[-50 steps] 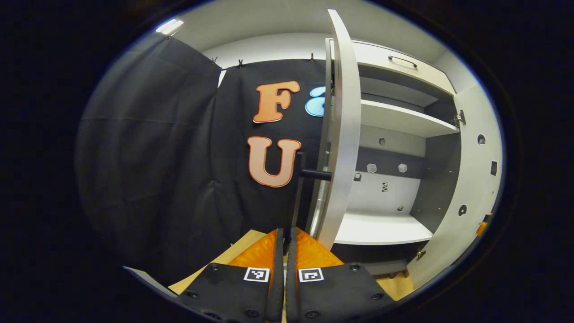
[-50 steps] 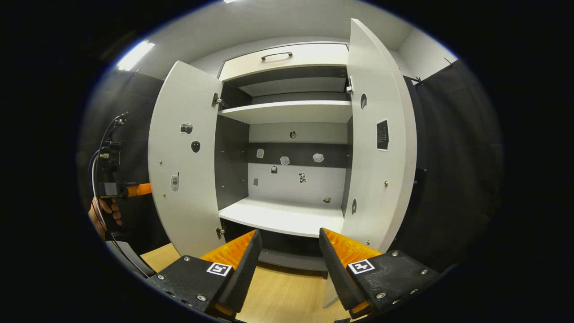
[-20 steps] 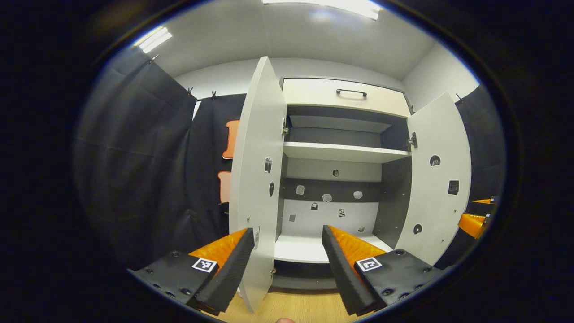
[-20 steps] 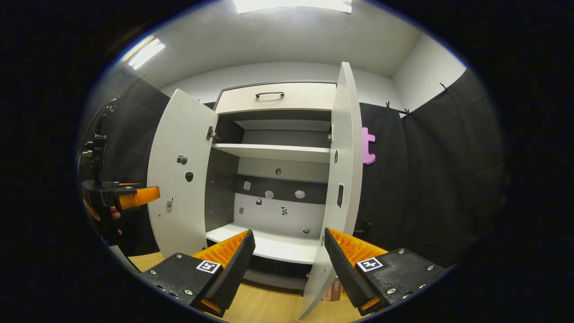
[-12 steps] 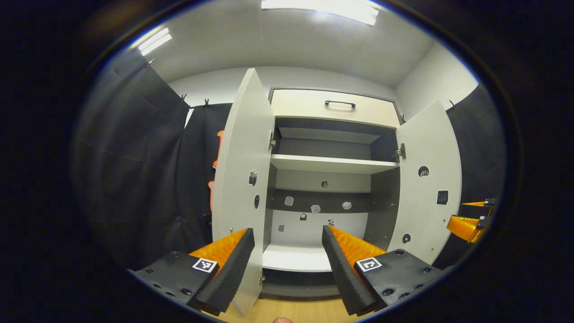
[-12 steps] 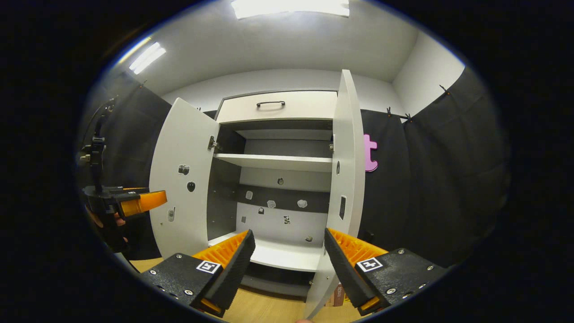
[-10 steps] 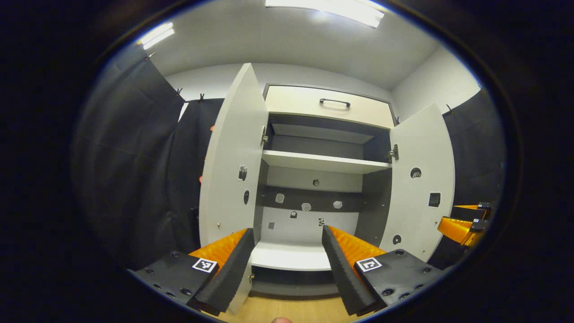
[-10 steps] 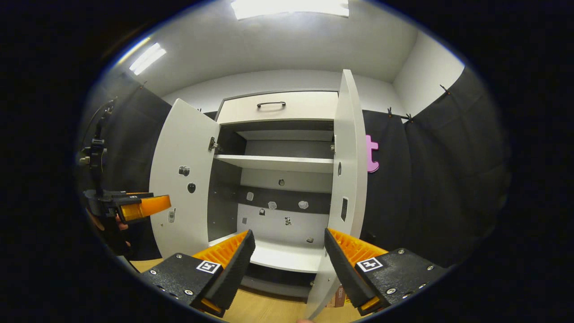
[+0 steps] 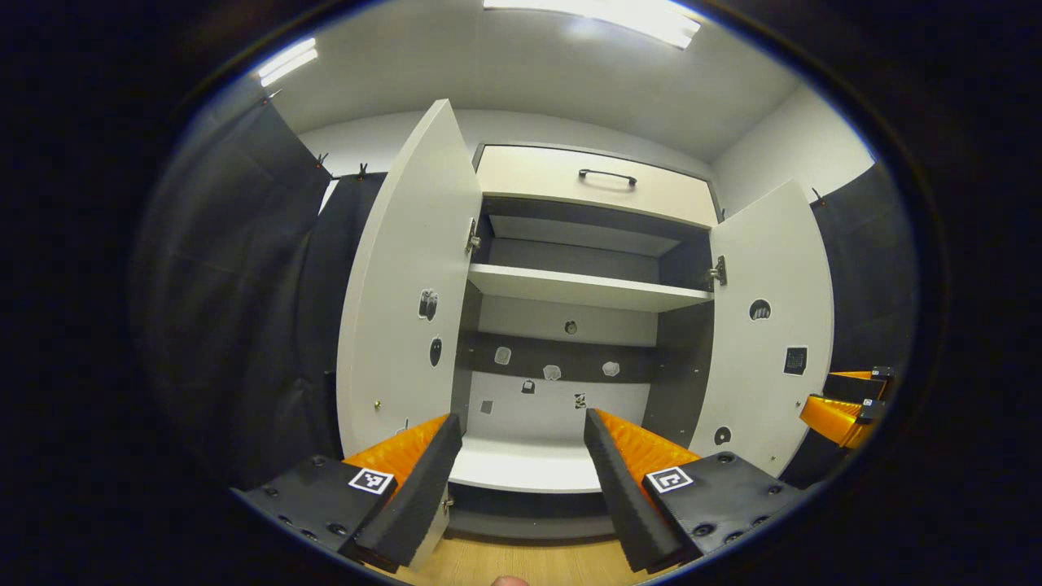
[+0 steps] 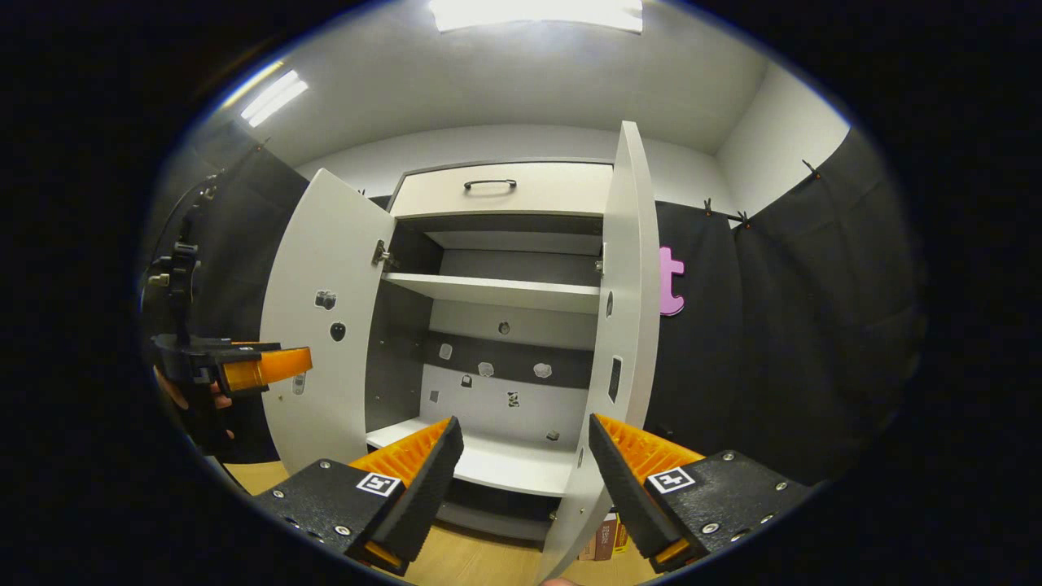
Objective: Open the right door of the double-door shoe cabinet with the right hand, and open the left door with the left hand.
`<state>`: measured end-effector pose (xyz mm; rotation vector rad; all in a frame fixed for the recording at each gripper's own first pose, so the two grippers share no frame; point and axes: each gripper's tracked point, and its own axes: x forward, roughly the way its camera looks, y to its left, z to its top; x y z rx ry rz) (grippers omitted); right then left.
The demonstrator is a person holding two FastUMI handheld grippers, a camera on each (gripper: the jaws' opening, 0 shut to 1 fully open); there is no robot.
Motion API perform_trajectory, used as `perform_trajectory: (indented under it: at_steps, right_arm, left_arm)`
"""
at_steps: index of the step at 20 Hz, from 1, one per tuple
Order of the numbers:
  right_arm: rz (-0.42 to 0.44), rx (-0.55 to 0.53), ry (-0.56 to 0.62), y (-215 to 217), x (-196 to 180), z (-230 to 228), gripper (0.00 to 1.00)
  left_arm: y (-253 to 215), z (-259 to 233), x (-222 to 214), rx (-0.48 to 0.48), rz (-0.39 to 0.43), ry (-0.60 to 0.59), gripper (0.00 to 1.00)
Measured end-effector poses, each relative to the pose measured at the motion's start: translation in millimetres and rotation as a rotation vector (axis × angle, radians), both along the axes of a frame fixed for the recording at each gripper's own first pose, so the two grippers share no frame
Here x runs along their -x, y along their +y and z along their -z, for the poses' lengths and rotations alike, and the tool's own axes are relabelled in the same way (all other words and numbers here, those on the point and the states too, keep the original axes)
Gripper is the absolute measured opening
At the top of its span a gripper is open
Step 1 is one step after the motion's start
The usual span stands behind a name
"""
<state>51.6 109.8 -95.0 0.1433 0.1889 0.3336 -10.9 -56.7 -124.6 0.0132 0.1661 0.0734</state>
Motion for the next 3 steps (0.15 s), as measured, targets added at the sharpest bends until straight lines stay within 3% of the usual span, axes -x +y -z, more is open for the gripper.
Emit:
perform_trajectory:
  at_steps: [3]
  right_arm:
    - [0.009,-0.007,0.003,-2.1,-5.3,1.3,0.94]
  left_arm:
    - [-1.7,-9.6,-3.1,-0.043,0.002,-0.027,0.98]
